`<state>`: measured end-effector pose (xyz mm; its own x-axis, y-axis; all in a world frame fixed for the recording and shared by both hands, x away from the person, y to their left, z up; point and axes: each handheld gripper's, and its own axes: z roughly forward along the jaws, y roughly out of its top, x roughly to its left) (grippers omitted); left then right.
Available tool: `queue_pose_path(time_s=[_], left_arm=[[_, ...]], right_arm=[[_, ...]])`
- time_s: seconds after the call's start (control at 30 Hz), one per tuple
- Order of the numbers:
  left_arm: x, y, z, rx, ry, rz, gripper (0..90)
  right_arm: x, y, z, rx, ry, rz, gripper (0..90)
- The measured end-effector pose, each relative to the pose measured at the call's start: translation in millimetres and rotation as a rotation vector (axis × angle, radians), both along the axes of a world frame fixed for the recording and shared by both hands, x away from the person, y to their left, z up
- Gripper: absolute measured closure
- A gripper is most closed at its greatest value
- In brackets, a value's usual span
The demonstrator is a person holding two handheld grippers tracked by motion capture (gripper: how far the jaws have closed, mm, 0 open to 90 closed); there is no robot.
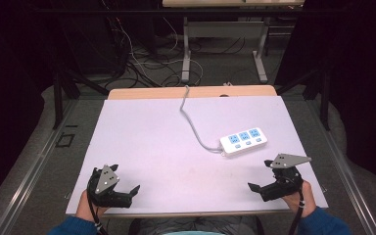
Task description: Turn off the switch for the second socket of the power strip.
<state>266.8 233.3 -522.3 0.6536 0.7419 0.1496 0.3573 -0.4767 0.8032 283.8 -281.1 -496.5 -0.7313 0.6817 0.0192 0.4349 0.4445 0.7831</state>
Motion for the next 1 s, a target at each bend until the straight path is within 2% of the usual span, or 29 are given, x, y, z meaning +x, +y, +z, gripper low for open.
queue_pose_path(time_s=[0.03, 0.2, 0.3, 0.37, 0.53, 0.67, 0.7, 1.0], left_arm=[[0.0, 0.0, 0.0, 0.000, 0.000, 0.000, 0.2], [0.1, 0.1, 0.0, 0.000, 0.000, 0.000, 0.1], [0.0, 0.1, 0.0, 0.002, 0.001, -0.001, 0.1], [0.1, 0.1, -0.3, -0.002, -0.003, 0.001, 0.2], [0.0, 0.1, 0.0, 0.002, 0.001, -0.001, 0.1], [-0.1, 0.0, -0.1, 0.002, 0.002, -0.002, 0.1], [-0.1, 0.0, 0.0, 0.003, 0.002, -0.003, 0.2], [0.1, -0.3, 0.0, 0.003, 0.002, -0.003, 0.1]], right_arm=[[-1.4, 0.5, -0.7, 0.006, -0.003, -0.015, 0.1], [-3.7, -0.7, -1.7, 0.000, -0.006, -0.019, 0.1], [-4.2, -1.3, -1.4, -0.006, -0.003, -0.004, 0.1], [-4.6, -0.8, -2.1, -0.003, -0.011, -0.007, 0.1], [-5.4, -0.3, -2.6, -0.016, 0.003, -0.006, 0.1], [-4.9, 0.4, -4.0, -0.020, -0.014, -0.007, 0.1], [-5.5, 0.3, -3.8, -0.023, -0.003, -0.004, 0.1], [-4.8, 0.5, -4.7, -0.022, -0.002, -0.001, 0.1]])
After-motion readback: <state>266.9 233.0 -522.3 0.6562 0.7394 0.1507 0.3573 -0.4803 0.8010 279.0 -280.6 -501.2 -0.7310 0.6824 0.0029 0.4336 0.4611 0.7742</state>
